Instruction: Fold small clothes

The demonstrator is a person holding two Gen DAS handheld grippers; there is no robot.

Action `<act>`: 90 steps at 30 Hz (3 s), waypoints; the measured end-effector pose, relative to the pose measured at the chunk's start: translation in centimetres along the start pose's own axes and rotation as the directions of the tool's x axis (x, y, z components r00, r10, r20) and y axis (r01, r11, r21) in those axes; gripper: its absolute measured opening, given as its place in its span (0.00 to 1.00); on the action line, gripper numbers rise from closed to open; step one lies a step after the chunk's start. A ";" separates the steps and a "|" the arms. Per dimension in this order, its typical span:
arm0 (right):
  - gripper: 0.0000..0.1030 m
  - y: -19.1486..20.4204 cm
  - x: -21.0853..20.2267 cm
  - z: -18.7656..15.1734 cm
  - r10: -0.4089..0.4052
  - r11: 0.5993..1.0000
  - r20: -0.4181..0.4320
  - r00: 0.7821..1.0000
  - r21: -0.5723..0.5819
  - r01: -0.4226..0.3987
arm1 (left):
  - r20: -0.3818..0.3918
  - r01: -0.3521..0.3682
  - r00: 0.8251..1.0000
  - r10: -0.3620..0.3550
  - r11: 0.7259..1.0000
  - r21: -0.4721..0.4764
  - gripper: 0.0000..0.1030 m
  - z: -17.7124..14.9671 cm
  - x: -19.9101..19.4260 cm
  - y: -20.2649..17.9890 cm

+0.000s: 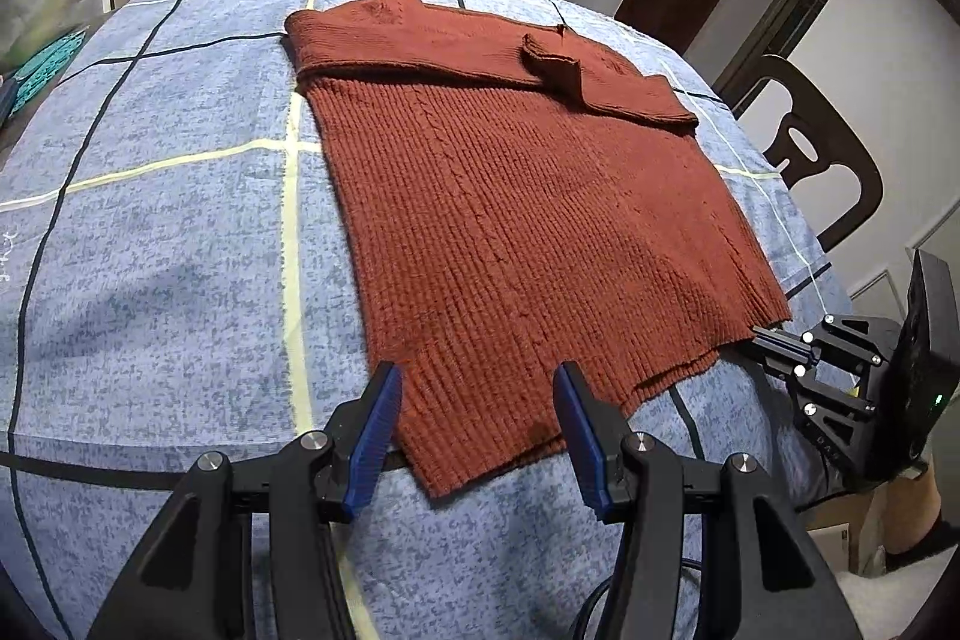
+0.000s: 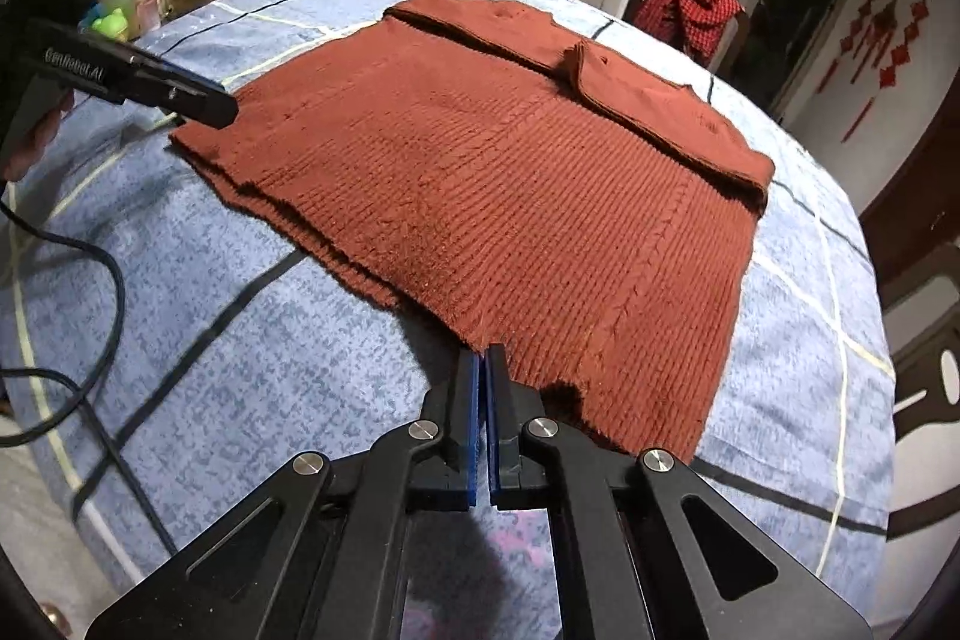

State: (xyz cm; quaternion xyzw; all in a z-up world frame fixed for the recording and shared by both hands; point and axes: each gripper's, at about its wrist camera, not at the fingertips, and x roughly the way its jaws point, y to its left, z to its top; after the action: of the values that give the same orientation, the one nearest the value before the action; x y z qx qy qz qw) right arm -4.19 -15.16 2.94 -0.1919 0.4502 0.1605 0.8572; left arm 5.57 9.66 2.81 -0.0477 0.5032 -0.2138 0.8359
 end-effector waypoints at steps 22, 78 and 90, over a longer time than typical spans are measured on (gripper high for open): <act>0.13 -1.6 4.2 5.9 0.094 0.933 0.013 0.996 0.347 -0.092 | -0.085 0.135 0.987 -0.137 0.991 -0.025 0.62 3.4 1.1 1.3; 0.37 -9.0 2.5 7.0 0.023 0.912 0.137 0.990 0.402 -0.076 | -0.075 -0.010 0.997 0.004 0.996 -0.086 0.62 -0.8 -0.5 0.8; 0.46 -11.4 0.3 -1.8 -0.023 0.791 0.045 0.999 0.612 -0.009 | -0.091 -0.001 0.996 -0.010 0.994 -0.113 0.62 -0.6 -0.1 0.0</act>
State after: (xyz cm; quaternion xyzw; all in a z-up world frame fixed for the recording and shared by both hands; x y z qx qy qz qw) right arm -0.23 -25.99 3.84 0.0982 0.4558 0.0079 0.8846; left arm 5.03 9.76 2.66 -0.0862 0.5522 -0.1887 0.8075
